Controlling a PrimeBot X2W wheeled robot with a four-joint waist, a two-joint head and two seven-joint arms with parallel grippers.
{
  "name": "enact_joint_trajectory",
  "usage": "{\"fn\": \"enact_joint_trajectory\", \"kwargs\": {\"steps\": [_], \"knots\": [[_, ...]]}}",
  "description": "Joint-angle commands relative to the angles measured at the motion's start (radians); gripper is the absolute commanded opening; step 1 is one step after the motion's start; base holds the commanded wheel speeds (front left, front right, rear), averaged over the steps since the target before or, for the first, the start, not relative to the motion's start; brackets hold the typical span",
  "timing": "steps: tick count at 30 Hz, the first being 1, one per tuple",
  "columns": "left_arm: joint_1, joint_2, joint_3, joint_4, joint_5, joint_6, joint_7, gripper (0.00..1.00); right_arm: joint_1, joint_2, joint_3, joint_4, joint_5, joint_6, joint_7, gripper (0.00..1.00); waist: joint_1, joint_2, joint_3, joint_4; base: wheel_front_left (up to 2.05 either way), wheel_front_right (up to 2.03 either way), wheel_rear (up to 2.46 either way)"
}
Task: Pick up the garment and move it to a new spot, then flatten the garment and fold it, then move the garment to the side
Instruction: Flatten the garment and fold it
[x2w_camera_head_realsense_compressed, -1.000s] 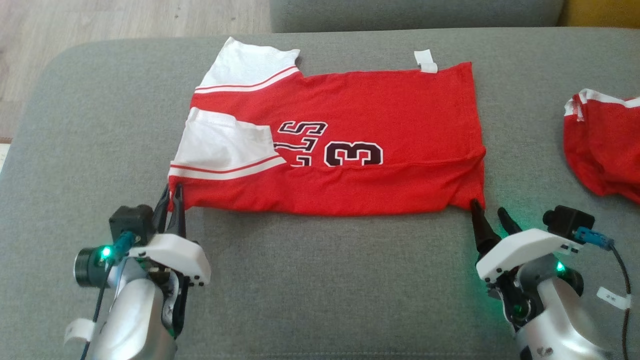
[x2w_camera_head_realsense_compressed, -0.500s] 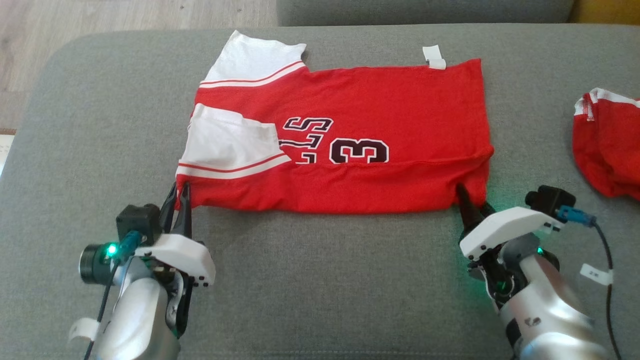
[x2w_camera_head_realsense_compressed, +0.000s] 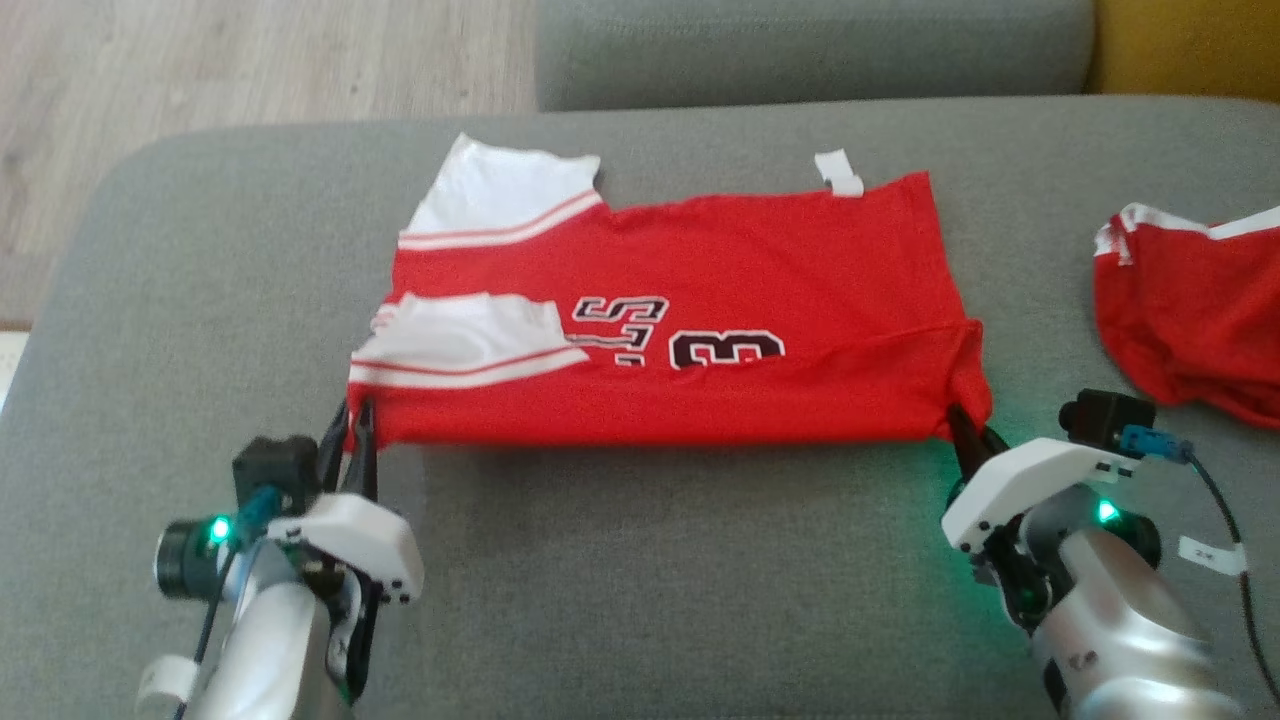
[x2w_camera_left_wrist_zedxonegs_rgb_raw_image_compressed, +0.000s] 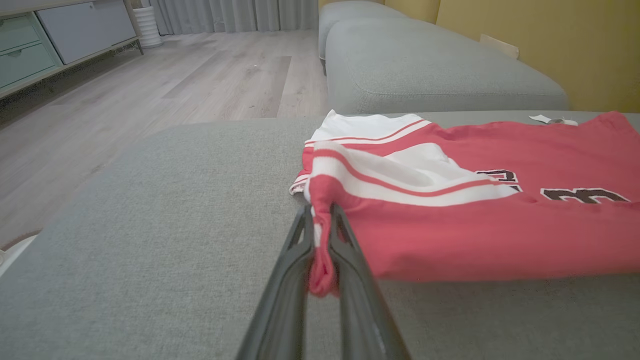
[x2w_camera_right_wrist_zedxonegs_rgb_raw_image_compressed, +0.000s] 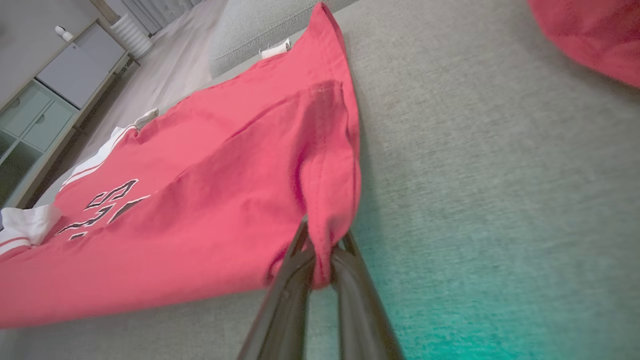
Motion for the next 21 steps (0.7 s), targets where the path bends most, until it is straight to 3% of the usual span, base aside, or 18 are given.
{"fn": "enact_joint_trajectory", "kwargs": {"steps": [1,13,19,20,21], "knots": [[-0.008,0.031,0.037,-0.023,-0.002,0.006,-0.013,0.00,-0.005,-0.023,0.025,-0.030,-0.011,-0.001,0.008,0.00,0.0000,0.0000,-0.027,-0.006,0.00,0.00,0.00],[0.143,0.036,-0.005,-0.042,-0.015,-0.034,0.010,0.00,0.162,-0.096,0.075,-0.188,0.008,-0.001,0.188,0.00,0.0000,0.0000,-0.119,-0.014,0.00,0.00,0.00],[0.234,0.038,-0.013,-0.125,-0.025,-0.019,0.069,0.00,0.270,-0.113,0.051,-0.321,0.005,-0.001,0.257,0.00,0.0000,0.0000,-0.131,-0.018,0.00,0.00,0.00],[0.244,0.038,-0.014,-0.136,-0.028,-0.017,0.079,0.35,0.285,-0.114,0.042,-0.344,0.000,-0.001,0.263,0.04,0.0000,0.0000,-0.131,-0.018,0.00,0.00,0.00],[0.252,0.040,-0.018,-0.146,-0.026,-0.017,0.088,1.00,0.298,-0.115,0.032,-0.367,-0.009,-0.001,0.265,0.83,0.0000,0.0000,-0.130,-0.019,0.00,0.00,0.00]]}}
